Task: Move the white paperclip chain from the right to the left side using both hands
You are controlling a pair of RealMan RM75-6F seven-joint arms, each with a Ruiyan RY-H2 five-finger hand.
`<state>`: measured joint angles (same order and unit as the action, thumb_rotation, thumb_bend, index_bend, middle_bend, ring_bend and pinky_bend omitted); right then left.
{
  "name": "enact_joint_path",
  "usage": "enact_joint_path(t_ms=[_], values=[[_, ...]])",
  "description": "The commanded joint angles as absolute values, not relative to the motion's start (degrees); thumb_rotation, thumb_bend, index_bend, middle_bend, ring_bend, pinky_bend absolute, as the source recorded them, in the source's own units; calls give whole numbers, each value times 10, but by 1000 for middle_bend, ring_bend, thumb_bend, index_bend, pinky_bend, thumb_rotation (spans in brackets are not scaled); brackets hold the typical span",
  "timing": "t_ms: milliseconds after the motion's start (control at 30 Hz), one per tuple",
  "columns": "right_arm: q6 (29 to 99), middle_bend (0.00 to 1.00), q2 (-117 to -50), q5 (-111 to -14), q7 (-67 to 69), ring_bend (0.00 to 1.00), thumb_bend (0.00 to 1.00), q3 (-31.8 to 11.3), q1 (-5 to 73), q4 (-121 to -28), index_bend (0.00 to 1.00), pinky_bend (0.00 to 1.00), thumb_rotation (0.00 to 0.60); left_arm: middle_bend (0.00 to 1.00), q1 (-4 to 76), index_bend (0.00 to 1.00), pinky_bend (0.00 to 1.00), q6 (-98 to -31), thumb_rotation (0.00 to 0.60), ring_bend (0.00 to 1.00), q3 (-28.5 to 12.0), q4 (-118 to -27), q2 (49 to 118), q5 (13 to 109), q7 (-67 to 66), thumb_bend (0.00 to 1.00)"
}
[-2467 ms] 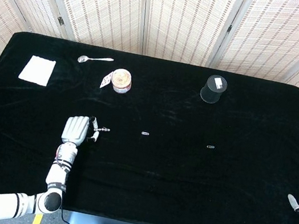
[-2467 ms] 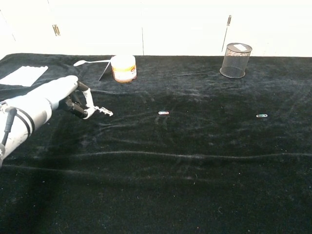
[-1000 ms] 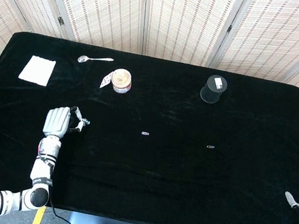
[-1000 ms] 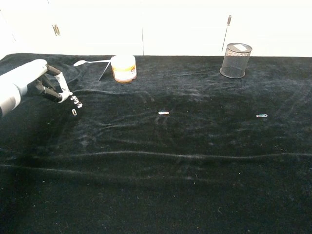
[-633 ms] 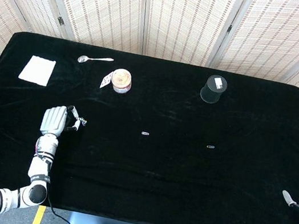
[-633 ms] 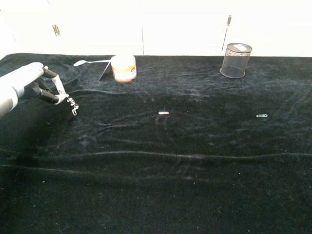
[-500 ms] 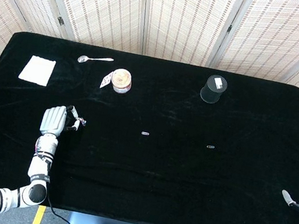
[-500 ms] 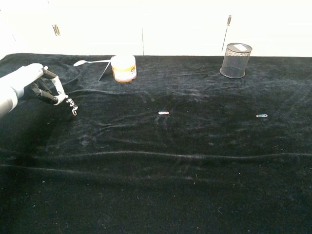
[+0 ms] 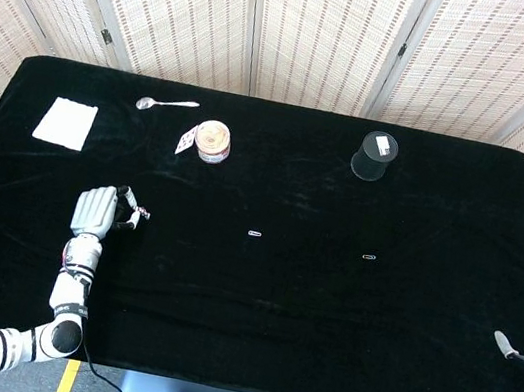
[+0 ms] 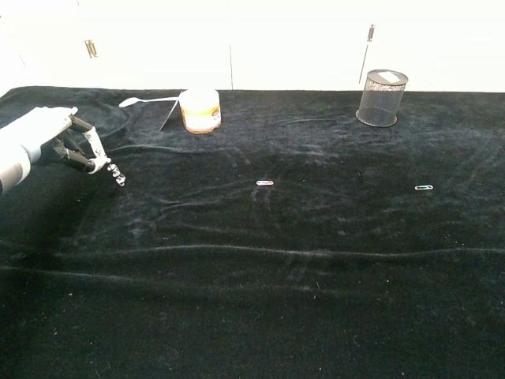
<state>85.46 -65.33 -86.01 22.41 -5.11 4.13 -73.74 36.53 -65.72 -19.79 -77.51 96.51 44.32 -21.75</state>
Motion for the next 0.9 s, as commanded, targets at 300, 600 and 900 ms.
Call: enact_joint_path(t_ms=[300, 600, 900], values=[[854, 0, -653, -863, 227, 0, 251, -50, 43, -735, 28, 0, 600, 1000, 332, 805, 1000, -724, 600, 1000, -184, -857, 932, 483, -217, 681], [870, 0, -654, -881, 219, 0, 252, -45, 43, -740, 29, 0, 600, 1000, 274, 805, 1000, -783, 600, 1000, -149, -917, 906, 517, -196, 684], [881, 0, -651, -899, 212, 0, 252, -39, 45, -748, 29, 0, 600, 1000, 257, 805, 1000, -807, 600, 1000, -132, -936, 915, 546, -208, 687]])
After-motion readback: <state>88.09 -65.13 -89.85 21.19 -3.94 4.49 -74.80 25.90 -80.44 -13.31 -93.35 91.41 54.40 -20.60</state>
